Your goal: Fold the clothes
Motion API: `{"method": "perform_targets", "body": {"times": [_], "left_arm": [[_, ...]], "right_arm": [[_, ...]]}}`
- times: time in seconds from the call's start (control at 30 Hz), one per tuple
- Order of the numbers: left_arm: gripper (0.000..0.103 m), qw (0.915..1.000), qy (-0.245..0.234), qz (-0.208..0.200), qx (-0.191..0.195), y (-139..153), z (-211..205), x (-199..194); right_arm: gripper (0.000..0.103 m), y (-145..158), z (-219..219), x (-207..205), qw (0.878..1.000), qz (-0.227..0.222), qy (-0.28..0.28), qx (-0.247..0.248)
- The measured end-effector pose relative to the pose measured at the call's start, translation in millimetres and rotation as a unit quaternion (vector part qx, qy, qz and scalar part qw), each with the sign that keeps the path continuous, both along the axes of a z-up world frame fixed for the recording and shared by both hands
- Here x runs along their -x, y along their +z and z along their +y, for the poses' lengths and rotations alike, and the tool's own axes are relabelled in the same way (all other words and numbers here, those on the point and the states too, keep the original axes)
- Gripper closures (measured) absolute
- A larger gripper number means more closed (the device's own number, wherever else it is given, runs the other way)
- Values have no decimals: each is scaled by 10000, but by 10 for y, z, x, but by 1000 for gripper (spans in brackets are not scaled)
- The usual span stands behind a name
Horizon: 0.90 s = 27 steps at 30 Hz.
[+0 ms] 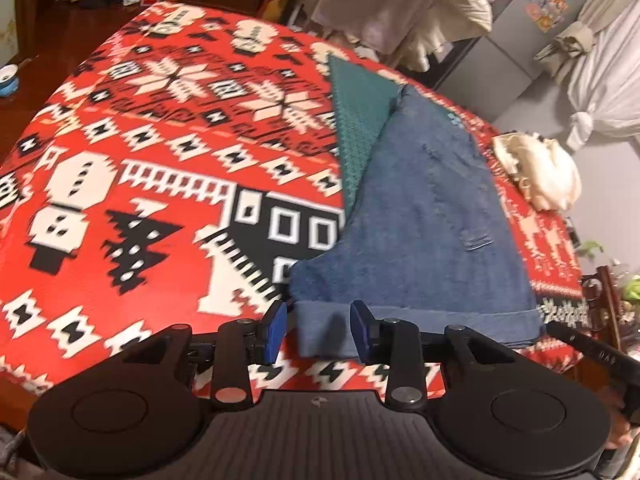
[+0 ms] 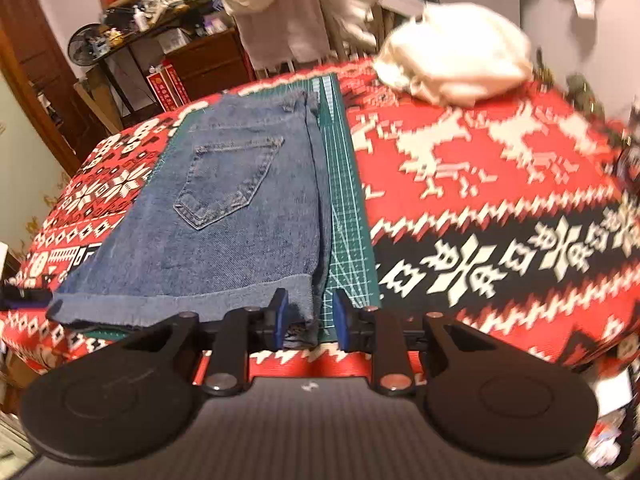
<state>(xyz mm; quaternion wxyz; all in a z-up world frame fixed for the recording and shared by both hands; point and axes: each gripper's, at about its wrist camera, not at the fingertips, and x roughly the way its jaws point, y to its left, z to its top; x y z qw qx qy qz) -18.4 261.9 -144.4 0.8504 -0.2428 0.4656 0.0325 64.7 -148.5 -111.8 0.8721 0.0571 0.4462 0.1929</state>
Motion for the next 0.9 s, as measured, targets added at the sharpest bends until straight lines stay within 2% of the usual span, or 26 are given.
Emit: {"method": "perform_targets", "body": {"times": [0.07, 0.1, 0.13, 0.2, 0.27, 0.4, 0.5, 0.67, 0.7, 0.87, 0.9], "left_arm": [[69, 9999, 67, 93, 50, -55, 18, -14], [70, 9998, 99, 140, 73, -82, 26, -23], [73, 9998, 101, 150, 79, -97, 18, -33], [90, 9998, 80, 143, 81, -117, -11, -52], [91, 9999, 44, 135, -38, -127, -57, -72], [90, 9996, -22, 165, -235, -138, -97, -94], [90, 9997, 50, 195, -159, -127, -37, -77], [88, 9998, 161, 102, 10, 28, 29, -8], [84, 9999, 135, 31, 14, 74, 6, -20], [82, 9993, -65, -372, -28, 303, -163, -118], [77, 9989, -105, -453, -36, 349, -196, -137]], "right_arm": [[79, -64, 13, -81, 9997, 225, -83, -99], [86, -91, 14, -103, 9992, 329, -146, -148], [91, -115, 12, -119, 9986, 431, -202, -224], [95, -123, 16, -98, 9981, 472, -286, -270], [96, -104, 34, -40, 9987, 383, -302, -157], [96, -144, 13, -5, 9986, 406, -339, -63], [96, -94, -10, 30, 9991, 281, -317, -1], [94, 137, 39, 138, 9993, -182, -181, 273], [93, 189, 58, 158, 9991, -276, -138, 294], [80, 338, 274, 198, 9972, -617, 118, 411], [78, 351, 340, 201, 9968, -654, 182, 420]]}}
